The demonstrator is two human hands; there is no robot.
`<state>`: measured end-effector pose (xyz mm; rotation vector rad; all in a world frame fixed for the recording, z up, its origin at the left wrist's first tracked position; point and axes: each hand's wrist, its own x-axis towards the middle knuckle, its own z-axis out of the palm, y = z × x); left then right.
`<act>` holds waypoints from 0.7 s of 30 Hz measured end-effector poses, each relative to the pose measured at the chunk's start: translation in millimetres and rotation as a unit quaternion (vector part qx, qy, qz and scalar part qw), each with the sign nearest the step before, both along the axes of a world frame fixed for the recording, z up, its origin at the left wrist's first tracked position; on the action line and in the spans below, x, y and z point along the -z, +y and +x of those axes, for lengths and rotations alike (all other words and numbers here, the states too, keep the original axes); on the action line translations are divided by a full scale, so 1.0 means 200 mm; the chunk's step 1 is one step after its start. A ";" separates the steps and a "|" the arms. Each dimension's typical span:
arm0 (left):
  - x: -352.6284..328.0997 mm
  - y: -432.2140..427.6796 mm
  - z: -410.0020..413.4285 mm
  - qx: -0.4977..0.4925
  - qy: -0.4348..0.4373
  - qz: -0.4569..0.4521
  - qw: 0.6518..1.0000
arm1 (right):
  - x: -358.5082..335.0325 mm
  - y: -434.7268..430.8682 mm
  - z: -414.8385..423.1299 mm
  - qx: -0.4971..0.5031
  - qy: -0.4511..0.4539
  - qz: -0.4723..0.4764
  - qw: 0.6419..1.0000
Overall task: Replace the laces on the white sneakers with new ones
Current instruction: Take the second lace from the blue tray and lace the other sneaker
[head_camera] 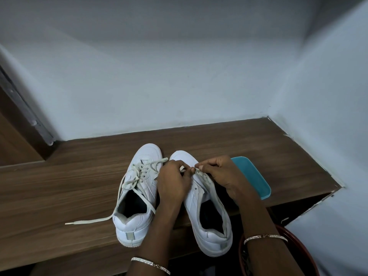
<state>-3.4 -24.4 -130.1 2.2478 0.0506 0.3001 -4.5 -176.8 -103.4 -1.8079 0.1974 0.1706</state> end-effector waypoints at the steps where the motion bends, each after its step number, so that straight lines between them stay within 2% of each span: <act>1: 0.00 0.00 0.00 -0.003 0.003 -0.023 1.000 | 0.00 0.00 0.00 0.003 0.006 0.005 1.000; 4: -0.01 0.00 0.00 -0.007 0.012 -0.049 0.999 | 0.01 0.00 0.00 0.006 -0.002 -0.007 1.000; 10: -0.03 0.02 0.01 0.006 0.022 -0.067 0.997 | 0.02 0.05 0.03 -0.008 -0.100 -0.196 0.976; 14: -0.03 0.04 0.02 0.018 0.024 -0.097 0.995 | 0.02 0.09 0.04 -0.014 -0.114 -0.246 0.963; 18: -0.02 0.07 0.03 0.044 0.025 -0.085 0.995 | 0.01 0.08 0.04 -0.036 -0.116 -0.252 0.960; 21: -0.03 0.10 0.04 0.073 0.032 -0.112 0.991 | 0.01 0.07 0.03 -0.036 -0.117 -0.276 0.953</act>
